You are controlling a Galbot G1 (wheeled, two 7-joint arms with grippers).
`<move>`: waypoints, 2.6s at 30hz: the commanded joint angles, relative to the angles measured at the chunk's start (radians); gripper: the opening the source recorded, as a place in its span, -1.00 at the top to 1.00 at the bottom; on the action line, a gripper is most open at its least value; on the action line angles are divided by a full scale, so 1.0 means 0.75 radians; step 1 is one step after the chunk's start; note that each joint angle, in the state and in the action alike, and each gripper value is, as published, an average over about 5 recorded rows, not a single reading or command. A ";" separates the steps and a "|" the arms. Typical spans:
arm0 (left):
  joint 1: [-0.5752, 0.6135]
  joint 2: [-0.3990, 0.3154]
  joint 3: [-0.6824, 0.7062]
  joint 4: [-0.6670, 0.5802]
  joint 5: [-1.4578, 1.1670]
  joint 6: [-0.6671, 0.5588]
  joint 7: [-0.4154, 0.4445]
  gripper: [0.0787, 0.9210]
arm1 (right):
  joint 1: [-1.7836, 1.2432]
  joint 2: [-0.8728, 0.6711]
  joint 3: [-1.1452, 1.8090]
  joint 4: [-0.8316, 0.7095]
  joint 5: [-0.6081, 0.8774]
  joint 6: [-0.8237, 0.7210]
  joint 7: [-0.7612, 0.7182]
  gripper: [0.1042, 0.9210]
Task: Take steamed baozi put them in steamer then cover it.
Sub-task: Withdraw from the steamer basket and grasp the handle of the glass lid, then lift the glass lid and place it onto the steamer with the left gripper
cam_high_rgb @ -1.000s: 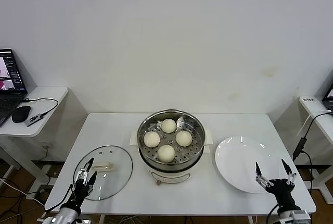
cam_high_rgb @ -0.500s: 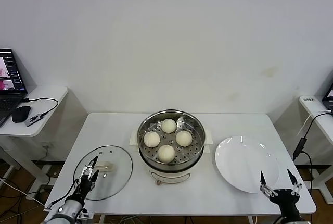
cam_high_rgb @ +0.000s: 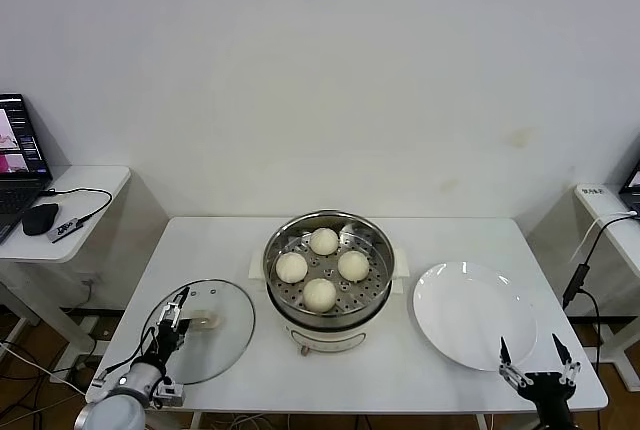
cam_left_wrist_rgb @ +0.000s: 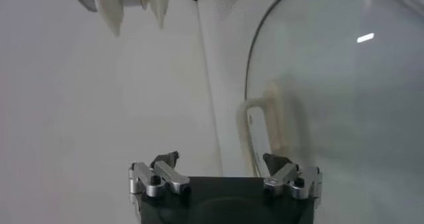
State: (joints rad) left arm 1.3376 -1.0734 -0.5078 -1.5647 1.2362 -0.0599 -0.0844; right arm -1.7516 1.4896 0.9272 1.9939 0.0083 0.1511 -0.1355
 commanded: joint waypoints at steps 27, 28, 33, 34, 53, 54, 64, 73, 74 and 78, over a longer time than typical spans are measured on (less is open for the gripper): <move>-0.077 -0.047 0.027 0.140 -0.169 -0.018 -0.139 0.13 | -0.012 0.024 -0.021 -0.009 -0.032 0.021 0.008 -0.76; -0.074 -0.047 0.023 0.136 -0.172 -0.023 -0.148 0.19 | -0.012 0.024 -0.023 -0.008 -0.033 0.021 0.008 -0.76; -0.046 -0.038 -0.003 0.090 -0.192 -0.038 -0.184 0.54 | -0.012 0.023 -0.038 -0.005 -0.039 0.024 0.010 -0.76; -0.036 -0.035 -0.012 0.074 -0.194 -0.040 -0.188 0.60 | -0.012 0.023 -0.041 -0.005 -0.040 0.024 0.010 -0.76; 0.174 0.211 -0.252 -0.525 -0.532 0.141 0.071 0.82 | -0.009 -0.015 -0.098 -0.004 -0.058 0.032 0.005 -0.76; 0.177 0.218 -0.241 -0.564 -0.548 0.169 0.089 0.82 | -0.008 -0.017 -0.101 -0.006 -0.061 0.034 0.004 -0.76; 0.014 0.291 0.077 -0.828 -0.576 0.429 0.208 0.82 | 0.017 -0.023 -0.115 -0.042 -0.115 0.052 0.003 -0.76; -0.304 0.193 0.486 -0.741 -0.439 0.603 0.275 0.82 | 0.035 -0.005 -0.136 -0.062 -0.204 0.054 0.005 -0.76; -0.338 0.165 0.517 -0.724 -0.408 0.619 0.289 0.82 | 0.037 -0.002 -0.139 -0.065 -0.218 0.056 0.007 -0.76; -0.449 0.064 0.615 -0.667 -0.274 0.673 0.356 0.82 | 0.041 0.015 -0.154 -0.078 -0.267 0.061 0.017 -0.76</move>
State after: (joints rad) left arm 1.2397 -0.9170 -0.3319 -2.0765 0.8851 0.2919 0.0831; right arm -1.7273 1.4877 0.8253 1.9474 -0.1193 0.1938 -0.1296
